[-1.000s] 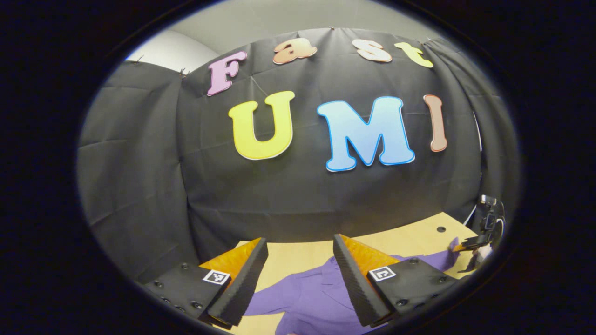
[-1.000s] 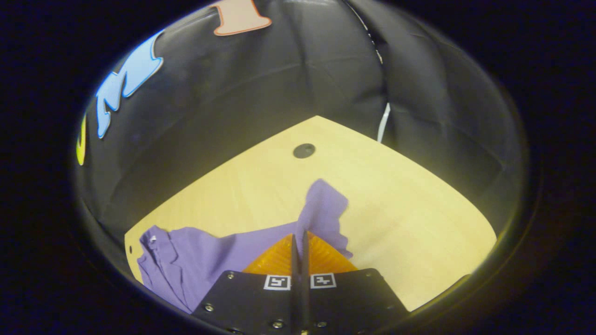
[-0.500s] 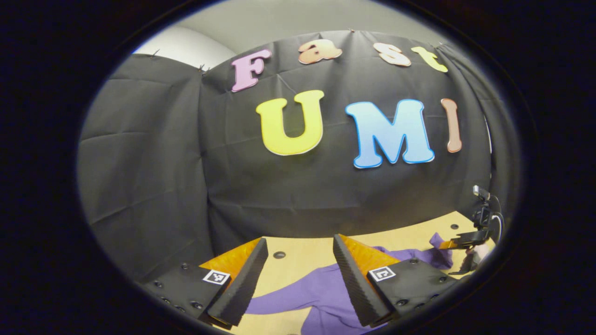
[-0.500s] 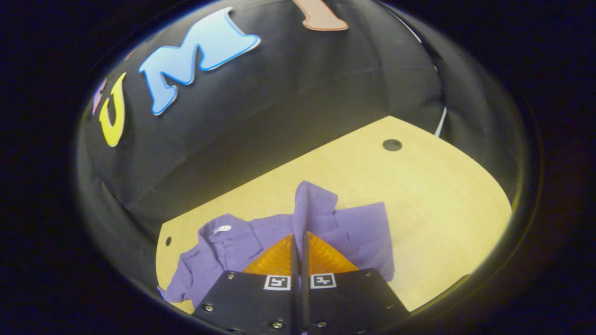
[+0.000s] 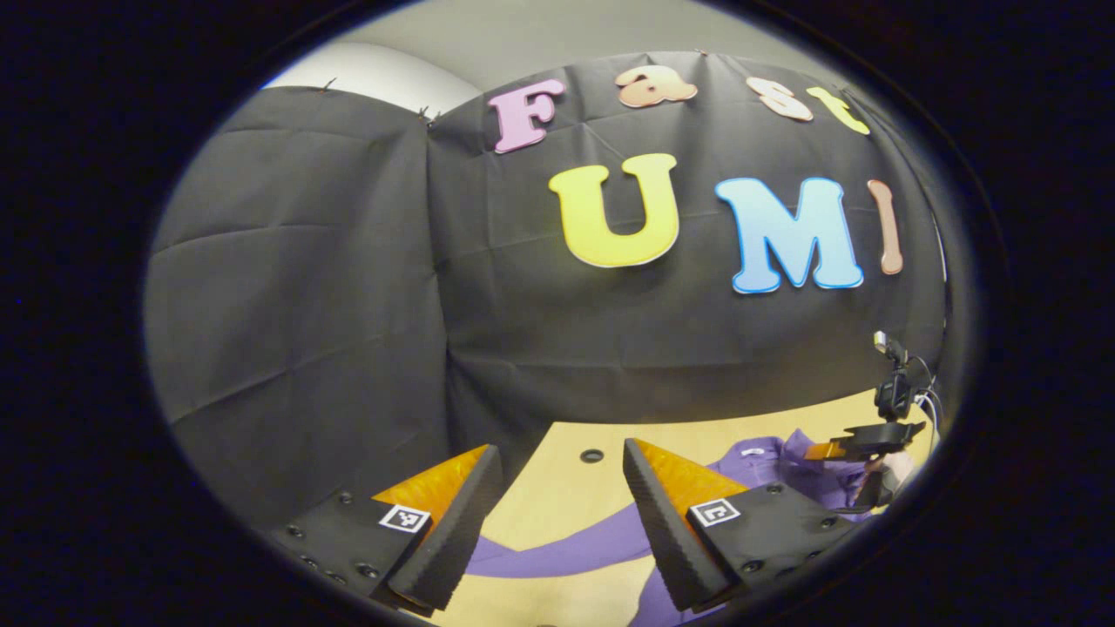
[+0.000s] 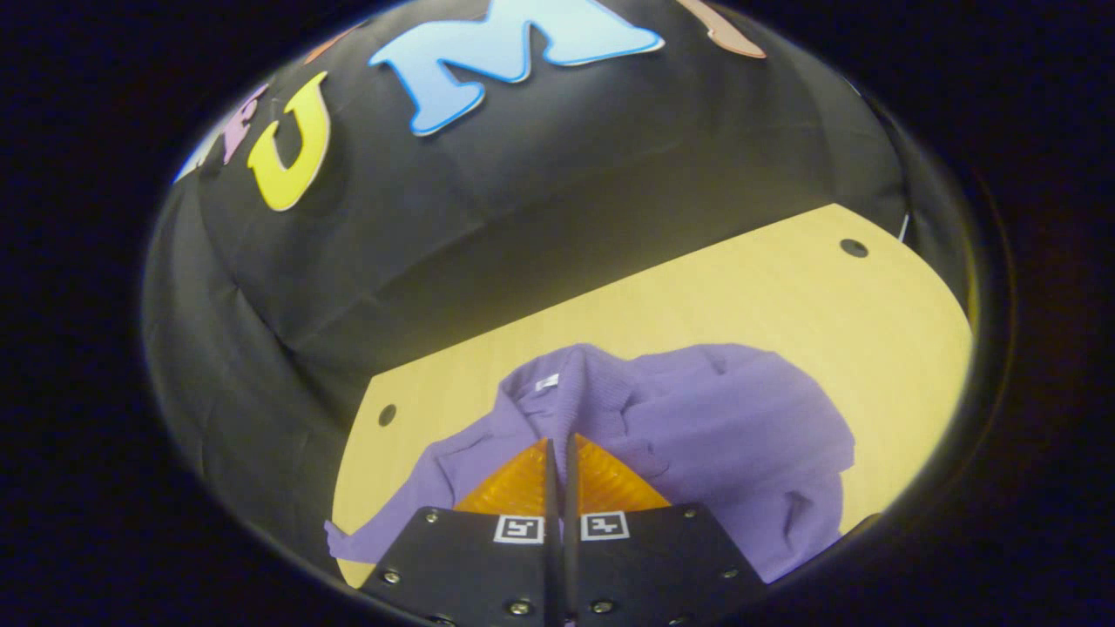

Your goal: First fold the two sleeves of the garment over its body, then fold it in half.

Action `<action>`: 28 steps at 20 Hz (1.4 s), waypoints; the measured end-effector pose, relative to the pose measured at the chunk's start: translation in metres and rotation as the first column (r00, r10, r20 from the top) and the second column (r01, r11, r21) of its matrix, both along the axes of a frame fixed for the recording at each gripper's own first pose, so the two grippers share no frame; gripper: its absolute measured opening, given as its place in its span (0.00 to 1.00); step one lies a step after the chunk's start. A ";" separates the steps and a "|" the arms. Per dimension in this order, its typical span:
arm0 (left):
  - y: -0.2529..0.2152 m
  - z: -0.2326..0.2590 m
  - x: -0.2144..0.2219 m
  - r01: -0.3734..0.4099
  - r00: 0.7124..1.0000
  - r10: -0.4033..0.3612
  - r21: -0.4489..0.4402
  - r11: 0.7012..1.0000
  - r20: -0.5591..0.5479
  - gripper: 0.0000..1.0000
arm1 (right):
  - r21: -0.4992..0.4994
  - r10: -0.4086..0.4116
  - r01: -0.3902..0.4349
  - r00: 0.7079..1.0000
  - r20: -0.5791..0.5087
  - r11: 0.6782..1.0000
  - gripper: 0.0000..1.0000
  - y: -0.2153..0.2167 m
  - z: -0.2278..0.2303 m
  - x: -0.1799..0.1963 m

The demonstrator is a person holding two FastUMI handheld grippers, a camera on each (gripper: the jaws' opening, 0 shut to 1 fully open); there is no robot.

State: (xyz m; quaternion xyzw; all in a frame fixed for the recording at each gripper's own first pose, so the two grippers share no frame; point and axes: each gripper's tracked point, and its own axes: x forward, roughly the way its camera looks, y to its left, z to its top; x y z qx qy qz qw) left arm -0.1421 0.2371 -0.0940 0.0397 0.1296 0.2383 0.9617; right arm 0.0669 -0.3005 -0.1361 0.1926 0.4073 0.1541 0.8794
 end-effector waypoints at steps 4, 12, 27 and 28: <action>0.040 -0.008 -0.024 -0.050 0.999 0.050 0.010 0.999 -0.022 0.95 | 0.008 0.101 -0.101 0.995 -0.022 0.995 0.01 0.000 -0.004 -0.006; 0.091 -0.040 -0.056 -0.131 0.990 0.129 -0.029 0.991 -0.050 0.94 | -0.048 0.205 -0.210 0.974 -0.101 0.976 0.01 -0.001 -0.012 -0.012; 0.129 -0.173 -0.072 -0.162 0.966 0.134 -0.112 0.980 -0.223 0.96 | -0.086 0.273 -0.285 0.954 -0.124 0.955 0.94 0.011 -0.008 -0.041; 0.131 -0.183 -0.070 -0.163 0.962 0.131 -0.119 0.979 -0.238 0.96 | -0.089 0.274 -0.285 0.954 -0.120 0.954 0.94 0.008 -0.004 -0.042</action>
